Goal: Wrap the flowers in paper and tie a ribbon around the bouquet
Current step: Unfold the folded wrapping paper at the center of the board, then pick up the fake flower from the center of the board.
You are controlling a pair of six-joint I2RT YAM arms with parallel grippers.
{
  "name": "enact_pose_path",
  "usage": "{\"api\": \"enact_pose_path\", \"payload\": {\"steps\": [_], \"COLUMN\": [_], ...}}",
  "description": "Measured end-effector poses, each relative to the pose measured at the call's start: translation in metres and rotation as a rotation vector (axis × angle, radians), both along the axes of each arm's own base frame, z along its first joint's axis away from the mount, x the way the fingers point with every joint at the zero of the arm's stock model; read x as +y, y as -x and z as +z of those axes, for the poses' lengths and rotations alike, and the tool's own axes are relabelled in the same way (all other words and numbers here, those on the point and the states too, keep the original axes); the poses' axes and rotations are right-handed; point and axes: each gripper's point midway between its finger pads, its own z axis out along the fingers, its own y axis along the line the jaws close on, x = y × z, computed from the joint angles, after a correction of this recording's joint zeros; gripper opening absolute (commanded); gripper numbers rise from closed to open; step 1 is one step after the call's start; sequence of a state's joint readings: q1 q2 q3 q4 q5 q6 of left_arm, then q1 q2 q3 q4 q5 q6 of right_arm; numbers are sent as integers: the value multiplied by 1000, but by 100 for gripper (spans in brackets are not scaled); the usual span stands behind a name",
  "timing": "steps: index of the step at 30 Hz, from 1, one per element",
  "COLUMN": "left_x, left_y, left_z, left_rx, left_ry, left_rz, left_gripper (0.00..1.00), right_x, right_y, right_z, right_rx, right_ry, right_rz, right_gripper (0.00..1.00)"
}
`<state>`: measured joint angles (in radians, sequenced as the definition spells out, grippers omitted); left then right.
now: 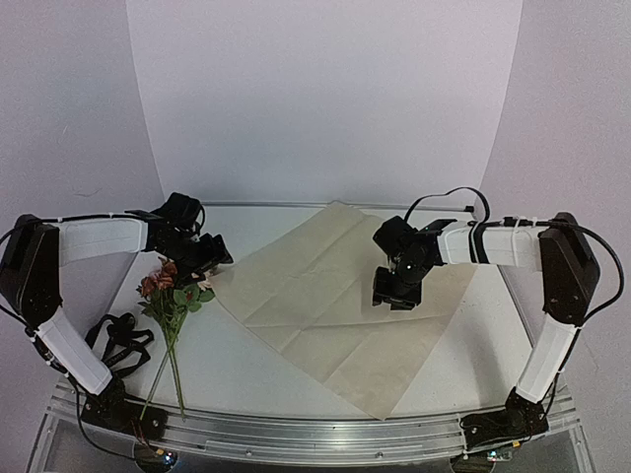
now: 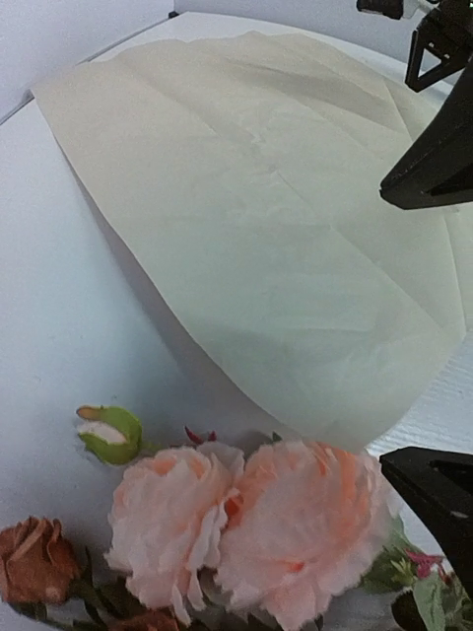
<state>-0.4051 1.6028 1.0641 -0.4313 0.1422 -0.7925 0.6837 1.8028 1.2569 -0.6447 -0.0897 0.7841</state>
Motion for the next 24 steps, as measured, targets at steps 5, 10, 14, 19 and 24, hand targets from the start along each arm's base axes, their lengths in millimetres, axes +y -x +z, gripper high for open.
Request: {"api": "enact_pose_path", "payload": {"steps": [5, 10, 14, 19, 24], "left_x": [28, 63, 87, 95, 84], "left_y": [23, 60, 94, 125, 151], "left_z": [3, -14, -29, -29, -38], "left_rx": [8, 37, 82, 92, 137], "left_ry": [-67, -131, -175, -208, -276], "left_rz": [50, 149, 231, 307, 323], "left_gripper": [94, 92, 88, 85, 81], "right_x": [21, 32, 33, 29, 32], "right_y": [7, 3, 1, 1, -1], "right_z": [-4, 0, 0, -6, -4], "right_rx": [-32, -68, -87, -96, -112], "right_ry": [6, -16, -13, 5, -4], "right_rz": [65, 95, 118, 140, 149], "right_gripper": [49, 53, 55, 55, 55]}}
